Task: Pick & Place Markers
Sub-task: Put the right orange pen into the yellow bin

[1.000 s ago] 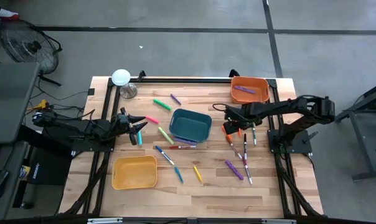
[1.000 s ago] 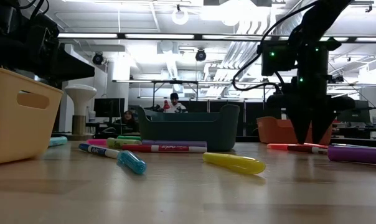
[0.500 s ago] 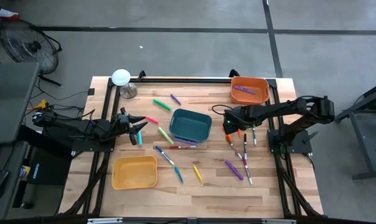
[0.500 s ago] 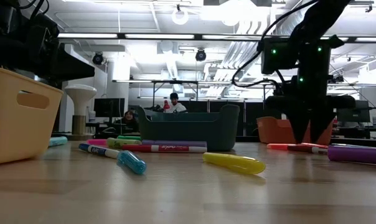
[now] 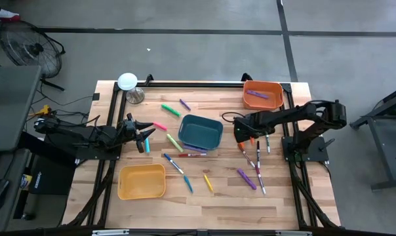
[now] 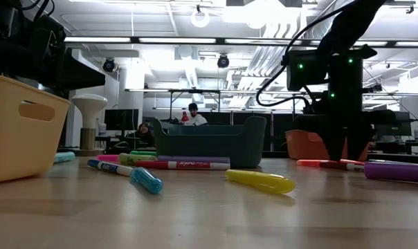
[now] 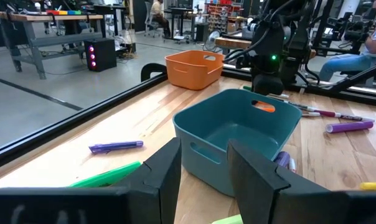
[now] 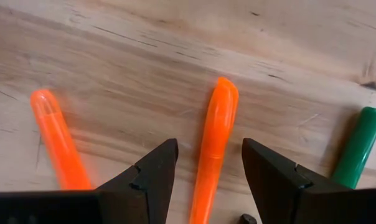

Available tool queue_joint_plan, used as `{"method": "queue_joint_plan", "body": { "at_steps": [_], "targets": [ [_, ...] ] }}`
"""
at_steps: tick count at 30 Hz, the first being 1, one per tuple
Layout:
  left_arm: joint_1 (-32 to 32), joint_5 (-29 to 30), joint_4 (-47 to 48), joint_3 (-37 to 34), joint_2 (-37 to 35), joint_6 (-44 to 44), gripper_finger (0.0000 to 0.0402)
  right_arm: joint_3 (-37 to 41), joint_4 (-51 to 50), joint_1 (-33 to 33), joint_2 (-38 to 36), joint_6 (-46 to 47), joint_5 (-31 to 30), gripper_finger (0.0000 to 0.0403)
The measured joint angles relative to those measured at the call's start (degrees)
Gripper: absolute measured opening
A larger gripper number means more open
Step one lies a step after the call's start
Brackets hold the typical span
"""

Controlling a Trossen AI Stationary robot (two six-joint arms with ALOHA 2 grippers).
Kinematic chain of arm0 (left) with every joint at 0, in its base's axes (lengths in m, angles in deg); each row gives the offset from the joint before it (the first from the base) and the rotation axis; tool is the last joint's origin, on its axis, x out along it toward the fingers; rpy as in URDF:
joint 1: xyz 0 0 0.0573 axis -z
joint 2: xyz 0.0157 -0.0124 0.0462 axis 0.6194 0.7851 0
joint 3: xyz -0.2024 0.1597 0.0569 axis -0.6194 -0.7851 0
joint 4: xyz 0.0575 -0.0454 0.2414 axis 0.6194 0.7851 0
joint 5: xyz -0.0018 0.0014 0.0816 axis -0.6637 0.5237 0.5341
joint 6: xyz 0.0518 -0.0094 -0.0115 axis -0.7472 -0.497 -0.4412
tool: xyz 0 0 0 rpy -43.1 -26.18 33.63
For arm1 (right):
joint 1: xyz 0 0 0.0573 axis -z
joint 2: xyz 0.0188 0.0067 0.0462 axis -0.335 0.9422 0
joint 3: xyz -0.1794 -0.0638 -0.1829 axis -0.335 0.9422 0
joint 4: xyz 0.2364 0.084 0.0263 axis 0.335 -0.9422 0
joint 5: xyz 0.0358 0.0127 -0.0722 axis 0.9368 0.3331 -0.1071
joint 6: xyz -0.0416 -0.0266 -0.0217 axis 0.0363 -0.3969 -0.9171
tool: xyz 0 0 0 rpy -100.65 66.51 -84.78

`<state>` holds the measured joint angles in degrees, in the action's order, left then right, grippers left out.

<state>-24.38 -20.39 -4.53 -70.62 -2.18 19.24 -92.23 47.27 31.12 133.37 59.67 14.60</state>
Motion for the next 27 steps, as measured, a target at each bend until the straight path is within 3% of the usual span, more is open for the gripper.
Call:
{"method": "queue_joint_plan", "body": {
  "at_steps": [7,18,27],
  "targets": [
    [0.0,0.0,0.0,0.0,0.0,0.0,0.0127,0.1,0.4,-0.4,0.1,1.3,2.8,0.0158],
    [0.0,0.0,0.0,0.0,0.0,0.0,0.0127,0.1,-1.0,-6.4,0.1,7.0,3.7,0.0122],
    [0.0,-0.1,0.0,0.0,0.0,0.0,0.0127,0.2,-1.0,-6.2,0.1,7.5,4.7,0.0101]
  ]
}}
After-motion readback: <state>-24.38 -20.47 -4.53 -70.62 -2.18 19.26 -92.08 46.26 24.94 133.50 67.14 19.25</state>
